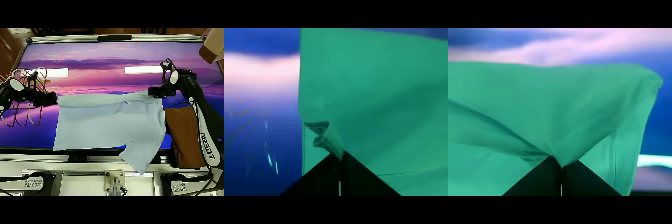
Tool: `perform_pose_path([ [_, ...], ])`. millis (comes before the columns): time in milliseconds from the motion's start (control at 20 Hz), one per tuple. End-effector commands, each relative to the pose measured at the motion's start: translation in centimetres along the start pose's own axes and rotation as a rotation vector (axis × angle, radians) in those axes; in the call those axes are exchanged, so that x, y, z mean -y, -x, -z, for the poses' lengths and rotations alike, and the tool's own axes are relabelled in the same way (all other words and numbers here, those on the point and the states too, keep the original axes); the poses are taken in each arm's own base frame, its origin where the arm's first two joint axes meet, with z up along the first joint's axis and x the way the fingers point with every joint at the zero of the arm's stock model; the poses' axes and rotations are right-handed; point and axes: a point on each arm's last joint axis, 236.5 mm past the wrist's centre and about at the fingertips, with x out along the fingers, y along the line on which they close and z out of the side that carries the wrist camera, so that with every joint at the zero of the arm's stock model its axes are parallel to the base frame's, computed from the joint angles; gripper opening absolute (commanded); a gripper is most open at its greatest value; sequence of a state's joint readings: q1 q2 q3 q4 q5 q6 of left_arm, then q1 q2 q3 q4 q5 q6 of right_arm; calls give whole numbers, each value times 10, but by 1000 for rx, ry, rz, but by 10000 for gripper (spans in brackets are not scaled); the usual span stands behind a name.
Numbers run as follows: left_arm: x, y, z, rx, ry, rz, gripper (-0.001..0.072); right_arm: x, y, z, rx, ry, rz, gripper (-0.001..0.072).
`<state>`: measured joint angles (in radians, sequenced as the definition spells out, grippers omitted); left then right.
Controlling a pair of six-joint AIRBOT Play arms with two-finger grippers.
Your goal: Fold the shirts.
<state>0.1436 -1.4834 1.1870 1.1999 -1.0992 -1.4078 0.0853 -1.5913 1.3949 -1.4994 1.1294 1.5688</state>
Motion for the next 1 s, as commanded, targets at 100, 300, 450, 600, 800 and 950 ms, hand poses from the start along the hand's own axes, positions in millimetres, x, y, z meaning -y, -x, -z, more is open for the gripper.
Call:
perform_pose_path([
  [100,-6,-24,67,-203,20,11,35,-10,-14,74,-243,-39,-55,63],
  [300,-17,-24,46,-115,68,13,36,-11,-19,84,-275,-61,-51,64],
  [450,-2,-25,34,-71,156,79,299,-19,-18,83,-269,-77,-77,358],
  [600,9,-11,56,-171,164,128,506,-12,9,91,-283,-44,-46,403],
  [800,-9,28,110,-310,179,123,507,-5,75,137,-361,17,-134,591],
  [950,-31,35,159,-320,275,100,542,18,98,171,-309,-47,-121,590],
])
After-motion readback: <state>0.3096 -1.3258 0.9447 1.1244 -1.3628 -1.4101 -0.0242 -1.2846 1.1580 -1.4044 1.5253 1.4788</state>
